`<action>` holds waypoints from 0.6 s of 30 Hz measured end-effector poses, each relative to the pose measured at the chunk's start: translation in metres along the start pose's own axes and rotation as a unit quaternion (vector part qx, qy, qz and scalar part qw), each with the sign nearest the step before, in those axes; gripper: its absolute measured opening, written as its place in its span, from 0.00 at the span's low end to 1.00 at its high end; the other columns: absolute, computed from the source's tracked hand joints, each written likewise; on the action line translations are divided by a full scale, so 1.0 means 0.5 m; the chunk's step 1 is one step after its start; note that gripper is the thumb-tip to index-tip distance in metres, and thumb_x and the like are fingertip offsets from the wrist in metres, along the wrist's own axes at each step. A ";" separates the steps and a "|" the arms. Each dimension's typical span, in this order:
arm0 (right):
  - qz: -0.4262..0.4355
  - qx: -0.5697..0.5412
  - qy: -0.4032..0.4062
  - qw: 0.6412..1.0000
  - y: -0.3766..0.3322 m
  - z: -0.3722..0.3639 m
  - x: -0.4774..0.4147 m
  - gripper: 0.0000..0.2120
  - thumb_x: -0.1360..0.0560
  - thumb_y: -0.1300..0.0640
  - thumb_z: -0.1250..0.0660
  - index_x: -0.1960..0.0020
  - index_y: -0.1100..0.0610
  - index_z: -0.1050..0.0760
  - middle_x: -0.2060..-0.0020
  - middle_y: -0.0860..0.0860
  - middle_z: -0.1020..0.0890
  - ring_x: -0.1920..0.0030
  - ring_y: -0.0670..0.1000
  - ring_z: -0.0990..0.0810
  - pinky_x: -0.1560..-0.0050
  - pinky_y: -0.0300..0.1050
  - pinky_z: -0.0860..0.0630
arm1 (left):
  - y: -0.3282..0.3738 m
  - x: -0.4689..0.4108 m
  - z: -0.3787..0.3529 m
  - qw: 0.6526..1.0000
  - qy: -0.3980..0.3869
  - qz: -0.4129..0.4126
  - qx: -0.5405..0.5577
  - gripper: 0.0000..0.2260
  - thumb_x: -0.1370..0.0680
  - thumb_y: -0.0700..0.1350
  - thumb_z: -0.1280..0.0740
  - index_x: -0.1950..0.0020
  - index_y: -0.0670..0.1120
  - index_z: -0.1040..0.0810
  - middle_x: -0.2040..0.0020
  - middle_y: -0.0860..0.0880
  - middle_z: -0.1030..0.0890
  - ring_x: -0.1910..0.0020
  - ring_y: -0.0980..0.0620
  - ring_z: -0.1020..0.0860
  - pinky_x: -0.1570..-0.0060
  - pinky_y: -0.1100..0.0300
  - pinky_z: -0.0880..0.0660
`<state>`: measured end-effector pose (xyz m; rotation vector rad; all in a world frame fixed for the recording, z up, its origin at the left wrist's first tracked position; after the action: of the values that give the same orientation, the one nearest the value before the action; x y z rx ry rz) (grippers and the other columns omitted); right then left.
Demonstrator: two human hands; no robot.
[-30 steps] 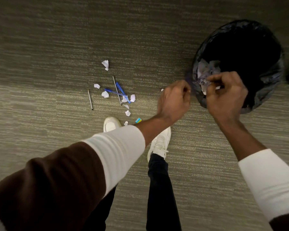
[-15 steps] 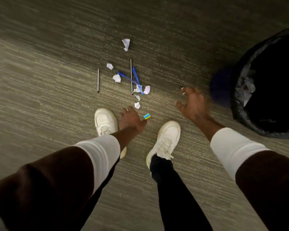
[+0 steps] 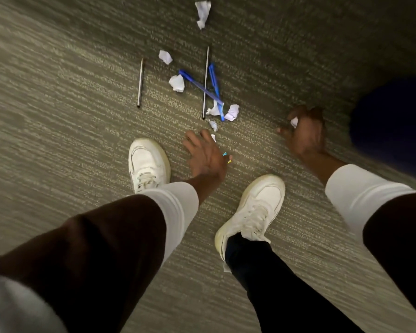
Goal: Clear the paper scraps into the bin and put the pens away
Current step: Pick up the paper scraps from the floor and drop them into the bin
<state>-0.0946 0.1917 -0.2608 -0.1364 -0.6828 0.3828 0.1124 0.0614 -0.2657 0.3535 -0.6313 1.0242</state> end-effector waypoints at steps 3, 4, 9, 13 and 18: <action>0.050 0.015 0.017 0.998 -0.019 -0.002 -0.007 0.06 0.23 0.61 0.29 0.46 0.56 0.18 0.43 0.61 0.19 0.43 0.63 0.19 0.41 0.48 0.24 | 0.000 -0.004 0.000 0.998 0.031 -0.061 -0.011 0.26 0.20 0.60 0.29 0.34 0.43 0.31 0.38 0.39 0.29 0.38 0.40 0.30 0.35 0.44 0.27; 0.064 0.011 0.017 0.998 -0.033 -0.003 -0.006 0.06 0.23 0.62 0.30 0.47 0.56 0.18 0.44 0.61 0.18 0.44 0.62 0.18 0.42 0.47 0.24 | -0.001 -0.003 -0.003 0.996 0.034 -0.079 0.008 0.22 0.18 0.54 0.31 0.32 0.42 0.32 0.37 0.38 0.29 0.38 0.40 0.30 0.35 0.44 0.27; 0.099 -0.042 0.011 0.994 -0.128 -0.027 -0.003 0.09 0.25 0.55 0.25 0.46 0.55 0.19 0.45 0.61 0.19 0.46 0.61 0.19 0.46 0.46 0.25 | -0.011 0.002 -0.014 0.992 0.001 -0.089 0.089 0.21 0.21 0.30 0.34 0.28 0.41 0.31 0.27 0.35 0.35 0.28 0.35 0.33 0.34 0.46 0.25; 0.077 -0.109 0.021 0.991 -0.193 -0.055 -0.010 0.16 0.28 0.45 0.22 0.48 0.54 0.18 0.47 0.59 0.18 0.51 0.58 0.19 0.50 0.46 0.24 | -0.021 0.003 -0.018 0.988 0.003 -0.113 0.107 0.21 0.26 0.25 0.36 0.35 0.40 0.26 0.30 0.37 0.32 0.31 0.35 0.31 0.40 0.45 0.23; 0.068 -0.112 0.033 0.991 -0.255 -0.088 -0.014 0.11 0.26 0.49 0.23 0.47 0.53 0.19 0.45 0.59 0.19 0.46 0.60 0.19 0.47 0.49 0.24 | -0.030 0.003 -0.023 0.980 0.014 -0.159 0.120 0.22 0.25 0.26 0.36 0.33 0.39 0.25 0.33 0.38 0.27 0.35 0.39 0.29 0.40 0.47 0.25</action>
<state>-0.0333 0.0716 -0.2672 -0.4083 -0.6519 0.4306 0.1296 0.0616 -0.2734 0.6294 -0.4099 0.7966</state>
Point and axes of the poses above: each hand's wrist, its own x-axis away from the middle knuckle, its own z-axis out of the back of the hand, y = z × x, the point moved 3 cm from there along -x, towards the middle knuckle
